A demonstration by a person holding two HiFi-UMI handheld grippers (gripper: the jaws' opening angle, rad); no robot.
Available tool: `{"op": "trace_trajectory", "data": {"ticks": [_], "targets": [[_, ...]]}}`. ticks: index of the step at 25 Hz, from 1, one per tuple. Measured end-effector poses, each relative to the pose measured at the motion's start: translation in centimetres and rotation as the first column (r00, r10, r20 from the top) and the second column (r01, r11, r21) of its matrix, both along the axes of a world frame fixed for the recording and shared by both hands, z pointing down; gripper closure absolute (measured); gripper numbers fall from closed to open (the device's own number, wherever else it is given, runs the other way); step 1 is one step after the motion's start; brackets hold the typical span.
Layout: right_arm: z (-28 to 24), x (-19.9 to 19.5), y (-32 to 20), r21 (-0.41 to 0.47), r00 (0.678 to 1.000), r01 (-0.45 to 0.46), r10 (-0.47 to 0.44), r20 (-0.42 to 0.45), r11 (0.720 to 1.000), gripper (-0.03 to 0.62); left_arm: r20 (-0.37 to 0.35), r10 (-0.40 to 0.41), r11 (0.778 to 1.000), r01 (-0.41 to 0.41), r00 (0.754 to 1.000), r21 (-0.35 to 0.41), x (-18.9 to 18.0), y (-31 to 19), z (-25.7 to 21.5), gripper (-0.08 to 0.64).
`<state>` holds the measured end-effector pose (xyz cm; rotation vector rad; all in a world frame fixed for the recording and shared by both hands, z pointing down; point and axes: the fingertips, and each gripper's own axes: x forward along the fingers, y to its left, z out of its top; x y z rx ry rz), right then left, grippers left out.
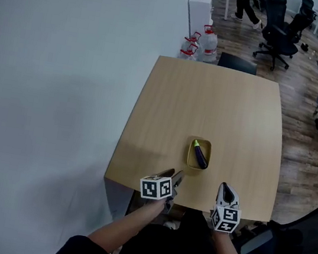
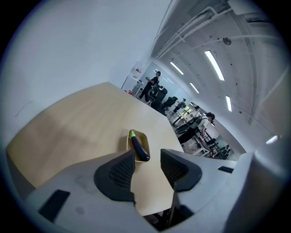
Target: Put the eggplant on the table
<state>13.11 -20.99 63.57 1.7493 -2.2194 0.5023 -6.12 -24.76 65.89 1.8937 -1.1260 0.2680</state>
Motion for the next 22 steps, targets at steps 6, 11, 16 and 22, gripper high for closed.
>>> {"op": "trace_trajectory", "data": {"ticks": [6,11,16,22], "targets": [[-3.4,-1.7,4.5,0.026,1.000,-0.010,0.010,0.000,1.000,0.532,-0.067,0.060,0.985,-0.048,0.996,0.167,-0.7,5.7,-5.7,0.406],[-6.2,-3.1,7.7,0.086,1.000,-0.006,0.006,-0.004,0.996,0.532,-0.063,0.046,0.959,-0.027,0.997,0.283,-1.5,9.4,-8.3,0.522],[-8.8,-5.2,10.7,0.105,1.000,0.008,-0.009,0.018,0.994,0.532,-0.021,0.034,0.918,-0.023,0.999,0.396,-1.7,12.1,-11.1,0.540],[-11.2,-6.9,12.5,0.143,0.999,0.021,-0.025,0.026,0.990,0.532,0.084,0.000,0.855,-0.043,0.996,0.518,-2.3,12.7,-13.4,0.541]]}}
